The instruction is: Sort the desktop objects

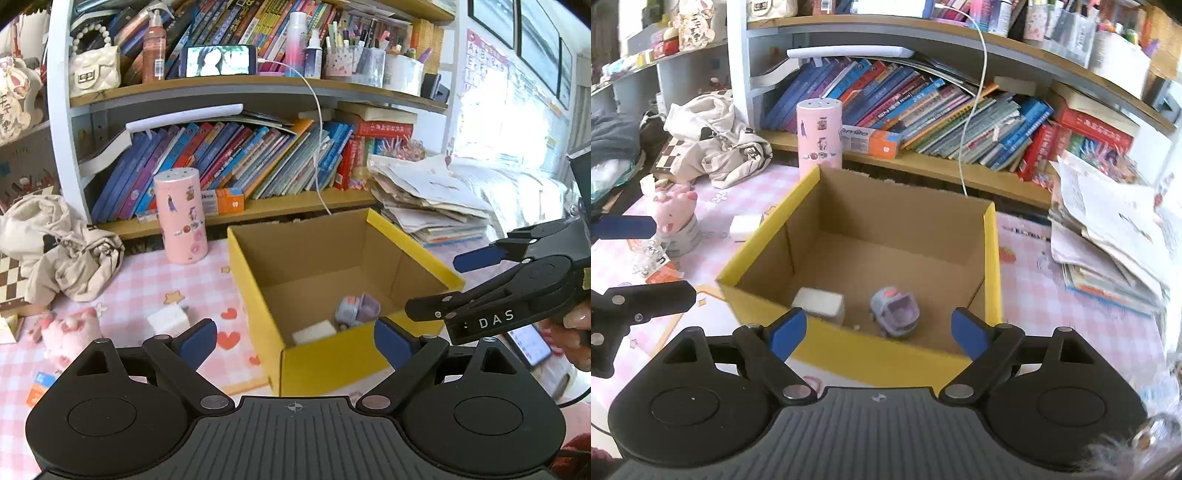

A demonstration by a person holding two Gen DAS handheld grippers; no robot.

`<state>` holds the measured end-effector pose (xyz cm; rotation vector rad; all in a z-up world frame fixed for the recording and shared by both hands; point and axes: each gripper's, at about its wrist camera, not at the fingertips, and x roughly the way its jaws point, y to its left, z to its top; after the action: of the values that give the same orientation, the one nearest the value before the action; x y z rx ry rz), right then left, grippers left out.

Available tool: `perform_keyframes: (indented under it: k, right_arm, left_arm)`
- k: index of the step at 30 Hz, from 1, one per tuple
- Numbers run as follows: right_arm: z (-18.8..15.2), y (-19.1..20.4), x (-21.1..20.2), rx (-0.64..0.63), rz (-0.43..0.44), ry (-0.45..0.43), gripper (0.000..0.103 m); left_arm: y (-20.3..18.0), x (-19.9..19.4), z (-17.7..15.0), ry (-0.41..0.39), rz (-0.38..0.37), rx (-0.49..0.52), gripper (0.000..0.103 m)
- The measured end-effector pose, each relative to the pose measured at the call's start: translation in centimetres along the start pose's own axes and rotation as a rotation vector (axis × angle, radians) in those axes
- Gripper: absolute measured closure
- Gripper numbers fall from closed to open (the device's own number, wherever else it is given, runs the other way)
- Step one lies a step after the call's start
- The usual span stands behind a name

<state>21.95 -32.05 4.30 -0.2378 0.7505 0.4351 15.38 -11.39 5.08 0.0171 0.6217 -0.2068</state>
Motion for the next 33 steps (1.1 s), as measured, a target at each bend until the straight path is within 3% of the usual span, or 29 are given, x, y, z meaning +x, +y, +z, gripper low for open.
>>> perform_keyframes:
  k: [8, 19, 33]
  right_arm:
    - [-2.6, 4.4, -1.2, 0.08, -0.047, 0.028, 0.017]
    - [-5.5, 11.4, -0.6, 0.161, -0.048, 0.063, 0.015]
    - [-6.1, 18.7, 0.6, 0.061, -0.004, 0.106, 0.013]
  left_arm:
    - [2.5, -2.5, -2.7, 0.017, -0.019, 0.018, 0.008]
    - [7.0, -5.4, -6.9, 0.078, 0.042, -0.004, 0.008]
    - [11.3, -7.9, -10.9, 0.123, 0.113, -0.049, 0.008]
